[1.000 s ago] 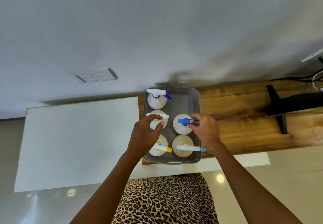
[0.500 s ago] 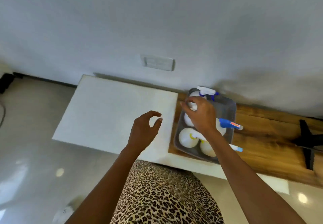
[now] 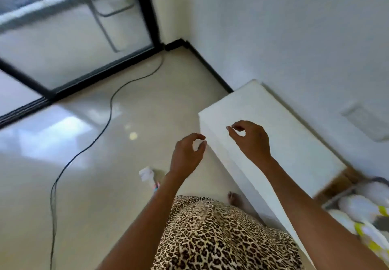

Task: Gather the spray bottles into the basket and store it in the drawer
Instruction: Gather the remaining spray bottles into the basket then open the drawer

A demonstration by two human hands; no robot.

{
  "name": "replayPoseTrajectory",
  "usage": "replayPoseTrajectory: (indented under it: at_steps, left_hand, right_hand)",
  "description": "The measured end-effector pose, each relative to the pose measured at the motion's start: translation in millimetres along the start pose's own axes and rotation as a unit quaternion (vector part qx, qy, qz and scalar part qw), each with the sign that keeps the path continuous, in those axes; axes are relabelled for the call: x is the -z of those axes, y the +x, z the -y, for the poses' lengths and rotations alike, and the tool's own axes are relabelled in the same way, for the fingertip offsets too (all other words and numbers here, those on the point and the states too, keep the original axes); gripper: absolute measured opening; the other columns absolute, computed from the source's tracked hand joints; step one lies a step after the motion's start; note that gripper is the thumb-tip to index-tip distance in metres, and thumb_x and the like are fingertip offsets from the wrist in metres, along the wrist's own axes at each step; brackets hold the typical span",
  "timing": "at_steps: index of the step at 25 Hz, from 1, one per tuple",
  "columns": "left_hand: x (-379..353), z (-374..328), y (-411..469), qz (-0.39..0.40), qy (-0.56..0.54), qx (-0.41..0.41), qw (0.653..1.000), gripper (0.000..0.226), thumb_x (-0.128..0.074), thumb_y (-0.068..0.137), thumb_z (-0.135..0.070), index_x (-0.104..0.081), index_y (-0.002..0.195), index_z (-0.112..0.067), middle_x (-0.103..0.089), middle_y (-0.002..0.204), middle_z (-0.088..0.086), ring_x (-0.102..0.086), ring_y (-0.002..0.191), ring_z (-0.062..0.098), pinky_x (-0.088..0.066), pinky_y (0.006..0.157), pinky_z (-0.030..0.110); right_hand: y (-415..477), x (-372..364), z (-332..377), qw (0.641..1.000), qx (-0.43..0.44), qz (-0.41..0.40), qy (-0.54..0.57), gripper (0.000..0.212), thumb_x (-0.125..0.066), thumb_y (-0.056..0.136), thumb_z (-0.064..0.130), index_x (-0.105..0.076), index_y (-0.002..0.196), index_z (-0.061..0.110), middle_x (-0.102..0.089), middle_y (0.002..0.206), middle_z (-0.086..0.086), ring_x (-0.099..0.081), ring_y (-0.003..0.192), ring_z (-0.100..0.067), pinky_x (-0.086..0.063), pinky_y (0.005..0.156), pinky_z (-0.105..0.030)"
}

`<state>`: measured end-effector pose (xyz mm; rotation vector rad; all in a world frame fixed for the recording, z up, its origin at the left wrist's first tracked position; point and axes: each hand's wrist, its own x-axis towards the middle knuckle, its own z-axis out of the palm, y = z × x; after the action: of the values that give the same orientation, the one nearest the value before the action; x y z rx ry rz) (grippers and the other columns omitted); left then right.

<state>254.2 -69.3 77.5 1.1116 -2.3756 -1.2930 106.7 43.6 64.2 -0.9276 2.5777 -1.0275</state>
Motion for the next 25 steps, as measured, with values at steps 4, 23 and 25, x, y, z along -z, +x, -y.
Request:
replayPoseTrajectory:
  at_steps: [4,23,25]
  left_hand:
    - [44.1,49.5,-12.3,-0.08,-0.036,0.106,0.991,0.016,-0.058,0.086,-0.023,-0.065,0.101,-0.018,-0.068,0.111,0.002,-0.059,0.107,0.017,-0.041,0.083,0.024]
    - [63.6,253.6,-8.6,-0.244,-0.142,0.437,0.854,0.018,-0.056,0.087,-0.021,-0.066,0.1,-0.014,-0.07,0.107,0.01,-0.062,0.1,0.023,-0.047,0.082,0.031]
    - [39.4,299.9,-8.5,-0.226,-0.154,0.458,0.846,0.018,-0.055,0.087,-0.021,-0.066,0.1,-0.015,-0.069,0.109,0.009,-0.062,0.101,0.023,-0.047,0.083,0.032]
  right_hand:
    - [21.2,-58.7,47.9,0.991,0.073,0.112,-0.008,0.021,-0.063,0.084,0.034,-0.068,0.085,0.013,-0.073,0.088,-0.001,-0.065,0.08,-0.017,-0.046,0.067,-0.023]
    - [55.9,-319.4,114.1,0.852,0.252,0.445,-0.112,0.016,-0.058,0.087,0.024,-0.07,0.09,0.014,-0.074,0.088,-0.004,-0.065,0.079,-0.019,-0.053,0.067,-0.031]
    - [40.6,-368.4,84.9,0.833,0.275,0.458,-0.141,0.016,-0.057,0.088,0.023,-0.068,0.096,0.014,-0.073,0.092,-0.005,-0.065,0.082,-0.02,-0.051,0.067,-0.03]
